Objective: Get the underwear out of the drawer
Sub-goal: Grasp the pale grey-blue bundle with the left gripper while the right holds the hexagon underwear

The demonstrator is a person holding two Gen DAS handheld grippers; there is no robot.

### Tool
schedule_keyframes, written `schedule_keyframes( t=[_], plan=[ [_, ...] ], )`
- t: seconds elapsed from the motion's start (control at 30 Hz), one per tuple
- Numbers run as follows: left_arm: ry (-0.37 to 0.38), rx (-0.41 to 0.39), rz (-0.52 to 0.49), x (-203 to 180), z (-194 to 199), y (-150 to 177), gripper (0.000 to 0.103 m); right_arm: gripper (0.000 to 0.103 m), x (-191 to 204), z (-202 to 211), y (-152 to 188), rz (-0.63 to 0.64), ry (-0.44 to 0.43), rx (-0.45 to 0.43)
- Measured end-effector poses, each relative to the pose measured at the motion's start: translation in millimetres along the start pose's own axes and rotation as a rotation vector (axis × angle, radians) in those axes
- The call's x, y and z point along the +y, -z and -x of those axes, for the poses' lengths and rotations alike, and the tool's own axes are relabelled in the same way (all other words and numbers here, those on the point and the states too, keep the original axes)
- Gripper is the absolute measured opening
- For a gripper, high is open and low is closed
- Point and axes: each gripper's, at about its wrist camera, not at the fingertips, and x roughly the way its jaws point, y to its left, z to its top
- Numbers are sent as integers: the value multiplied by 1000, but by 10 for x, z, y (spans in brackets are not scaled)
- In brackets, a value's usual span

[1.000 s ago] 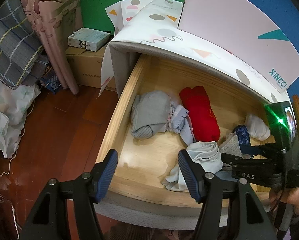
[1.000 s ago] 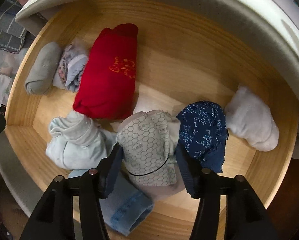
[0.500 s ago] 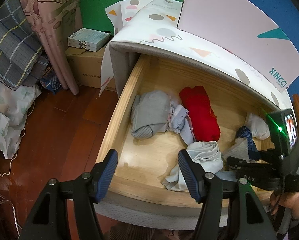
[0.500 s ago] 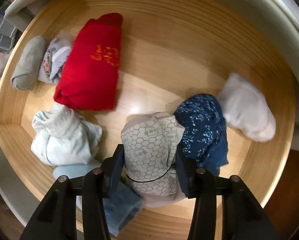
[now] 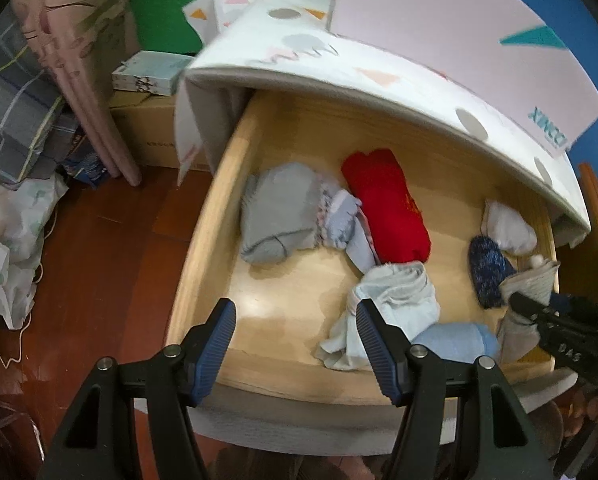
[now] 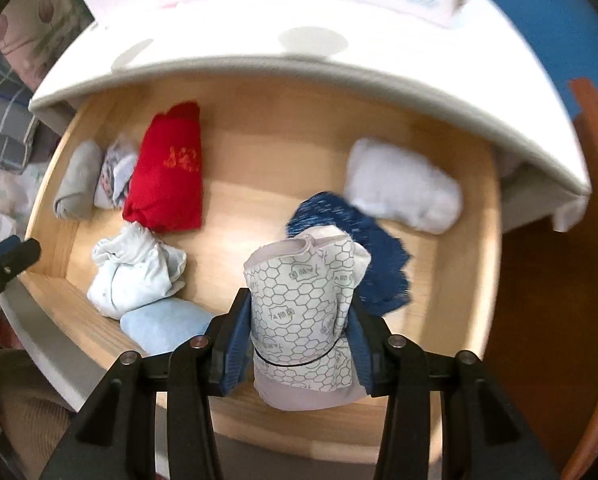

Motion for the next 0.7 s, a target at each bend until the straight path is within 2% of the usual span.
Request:
schedule_keyframes(
  t=[0.1,0.23,0.37,0.57,0.7],
  plan=[
    [-2,17,-34,-65,-29,5,64,42,-26,58,95,-28,5,-14],
    [-14,29,-81,-140,-44,24,64,42,-248,86,149,-51,21,-20],
    [-20,42,-104,-183,-61,22,64,42,-453,5,185,-105,-13,-10],
    [27,138,-131,-235,-209,-29,64,41,-444,-85,187,-102,-10,16],
    [41,165,-157,-343,-266,-114,64,41,-460,-117,191,-106,-14,19]
  ],
)
